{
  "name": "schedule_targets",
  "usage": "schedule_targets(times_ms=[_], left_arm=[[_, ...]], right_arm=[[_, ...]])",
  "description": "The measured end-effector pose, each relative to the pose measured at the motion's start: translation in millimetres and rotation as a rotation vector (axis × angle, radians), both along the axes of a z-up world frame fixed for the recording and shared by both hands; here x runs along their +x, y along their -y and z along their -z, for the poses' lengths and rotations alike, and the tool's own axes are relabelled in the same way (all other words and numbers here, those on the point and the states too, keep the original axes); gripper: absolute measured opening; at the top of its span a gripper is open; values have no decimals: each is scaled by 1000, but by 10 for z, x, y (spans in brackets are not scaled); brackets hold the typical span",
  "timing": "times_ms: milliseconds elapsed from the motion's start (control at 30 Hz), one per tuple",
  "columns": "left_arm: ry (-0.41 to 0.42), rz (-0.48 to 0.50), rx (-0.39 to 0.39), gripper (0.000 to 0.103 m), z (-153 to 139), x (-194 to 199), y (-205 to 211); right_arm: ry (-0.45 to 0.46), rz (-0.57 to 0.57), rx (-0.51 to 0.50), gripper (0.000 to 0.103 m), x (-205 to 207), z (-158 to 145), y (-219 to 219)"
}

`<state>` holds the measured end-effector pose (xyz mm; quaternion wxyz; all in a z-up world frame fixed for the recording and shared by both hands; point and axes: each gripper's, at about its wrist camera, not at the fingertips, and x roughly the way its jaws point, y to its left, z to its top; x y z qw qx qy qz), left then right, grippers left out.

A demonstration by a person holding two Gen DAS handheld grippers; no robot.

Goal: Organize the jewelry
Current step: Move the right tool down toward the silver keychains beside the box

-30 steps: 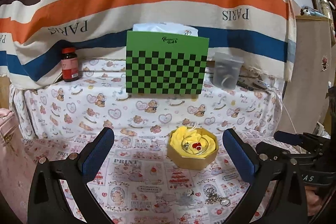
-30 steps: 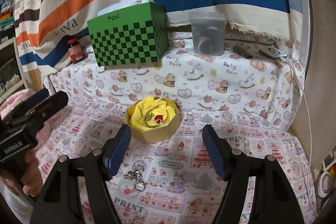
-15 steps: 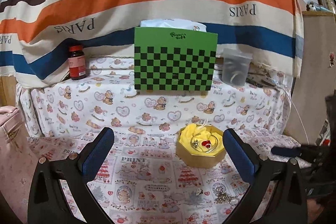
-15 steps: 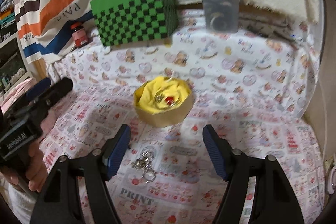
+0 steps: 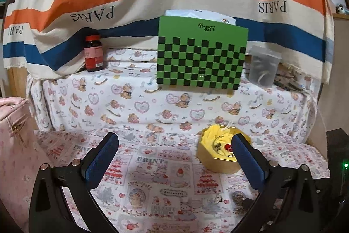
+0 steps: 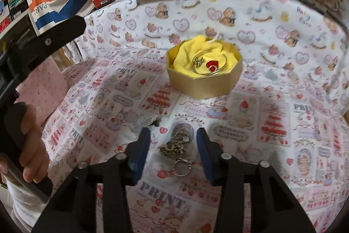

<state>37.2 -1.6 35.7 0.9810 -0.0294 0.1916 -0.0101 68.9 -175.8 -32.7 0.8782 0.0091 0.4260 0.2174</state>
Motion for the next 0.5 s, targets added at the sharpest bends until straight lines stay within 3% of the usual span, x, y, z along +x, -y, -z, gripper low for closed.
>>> schedule_targets(times_ms=[100,333,500], left_arm=[[-2,-18,-16,102,7,12,-46],[-32,-40,-118,102,36,66,-220],[-29,-50,-101,102,51,63,-190]], right_arm=[[-9,-11,-10,26,7,38,-41],[-48,-43,5,19,39,102,-123],[-84,-46,11,12,85,160,-135]])
